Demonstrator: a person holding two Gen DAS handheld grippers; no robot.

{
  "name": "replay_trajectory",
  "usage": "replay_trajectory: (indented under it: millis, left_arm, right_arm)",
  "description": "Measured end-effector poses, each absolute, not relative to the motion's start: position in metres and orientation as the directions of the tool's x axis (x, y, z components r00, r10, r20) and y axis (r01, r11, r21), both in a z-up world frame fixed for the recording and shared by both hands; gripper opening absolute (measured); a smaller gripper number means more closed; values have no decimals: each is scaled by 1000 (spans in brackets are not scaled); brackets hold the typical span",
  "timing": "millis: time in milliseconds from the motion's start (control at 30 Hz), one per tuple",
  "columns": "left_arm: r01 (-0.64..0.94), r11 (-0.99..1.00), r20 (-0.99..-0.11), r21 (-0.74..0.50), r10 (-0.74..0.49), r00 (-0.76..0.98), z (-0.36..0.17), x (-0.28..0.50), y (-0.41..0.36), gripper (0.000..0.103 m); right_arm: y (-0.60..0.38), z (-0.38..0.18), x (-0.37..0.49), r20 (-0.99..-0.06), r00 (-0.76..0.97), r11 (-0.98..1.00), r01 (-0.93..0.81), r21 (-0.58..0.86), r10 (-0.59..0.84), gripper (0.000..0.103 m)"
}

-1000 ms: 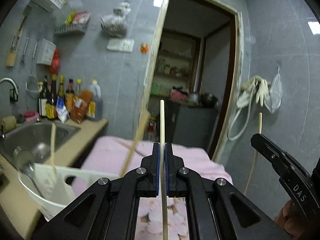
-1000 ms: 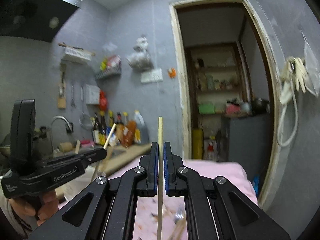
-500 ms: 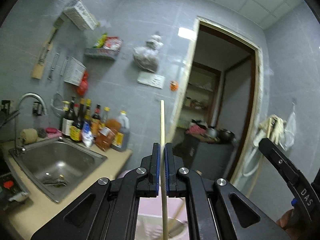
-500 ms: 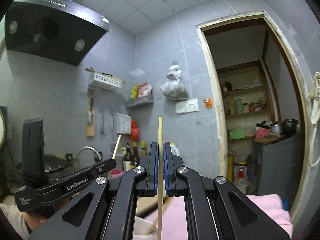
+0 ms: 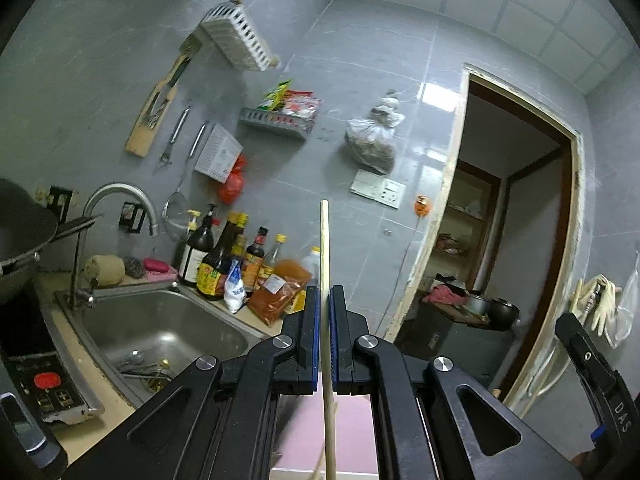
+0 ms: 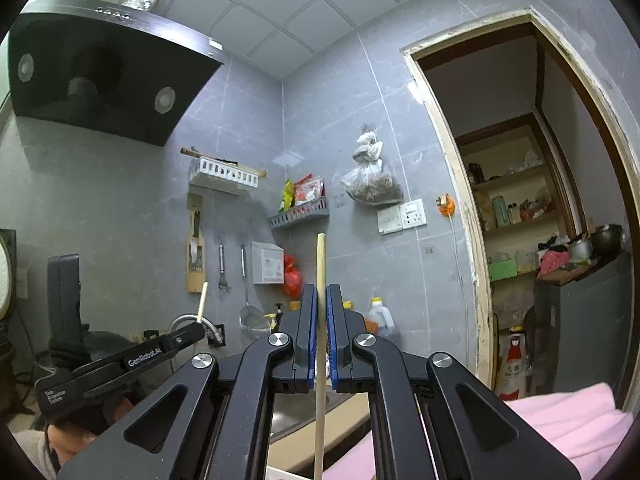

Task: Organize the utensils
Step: 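Carry both chopsticks up to the white caddy and lower them inside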

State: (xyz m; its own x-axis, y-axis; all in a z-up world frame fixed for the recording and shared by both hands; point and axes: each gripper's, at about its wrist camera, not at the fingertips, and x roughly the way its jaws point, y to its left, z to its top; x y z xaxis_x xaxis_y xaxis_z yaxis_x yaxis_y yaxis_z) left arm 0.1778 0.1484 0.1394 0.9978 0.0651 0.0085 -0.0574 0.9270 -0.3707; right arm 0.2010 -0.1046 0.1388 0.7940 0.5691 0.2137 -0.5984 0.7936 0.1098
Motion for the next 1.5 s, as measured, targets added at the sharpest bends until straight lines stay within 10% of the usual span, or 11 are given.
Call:
replay_trajectory:
  millis: [1500]
  left_arm:
    - [-94, 946, -181, -309, 39, 983, 60, 180, 111, 4]
  right_arm:
    - [-93, 75, 233, 11, 798, 788, -598, 145, 603, 7]
